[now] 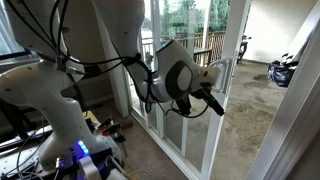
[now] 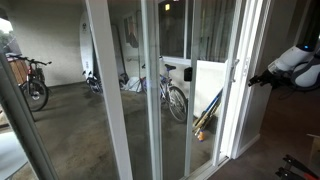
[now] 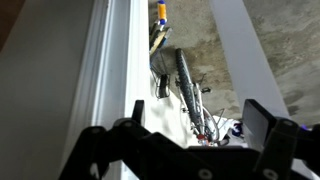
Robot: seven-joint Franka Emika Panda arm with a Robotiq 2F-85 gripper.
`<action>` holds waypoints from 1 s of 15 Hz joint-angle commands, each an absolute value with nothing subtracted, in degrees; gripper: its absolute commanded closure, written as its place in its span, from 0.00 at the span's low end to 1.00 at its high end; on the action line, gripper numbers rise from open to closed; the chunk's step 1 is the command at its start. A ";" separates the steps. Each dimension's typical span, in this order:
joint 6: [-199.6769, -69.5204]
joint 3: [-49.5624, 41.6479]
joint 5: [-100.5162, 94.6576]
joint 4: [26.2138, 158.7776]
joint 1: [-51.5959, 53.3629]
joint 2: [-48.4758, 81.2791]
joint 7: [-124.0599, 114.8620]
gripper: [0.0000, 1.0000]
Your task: Close the door
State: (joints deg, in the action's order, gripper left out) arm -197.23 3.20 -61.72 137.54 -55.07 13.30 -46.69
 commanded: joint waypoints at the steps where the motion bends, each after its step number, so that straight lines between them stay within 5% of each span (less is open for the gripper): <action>1: -195.50 7.15 -63.48 140.96 -52.79 8.21 -48.06 0.00; 15: -197.87 12.59 -60.87 140.16 -51.98 1.75 -51.88 0.00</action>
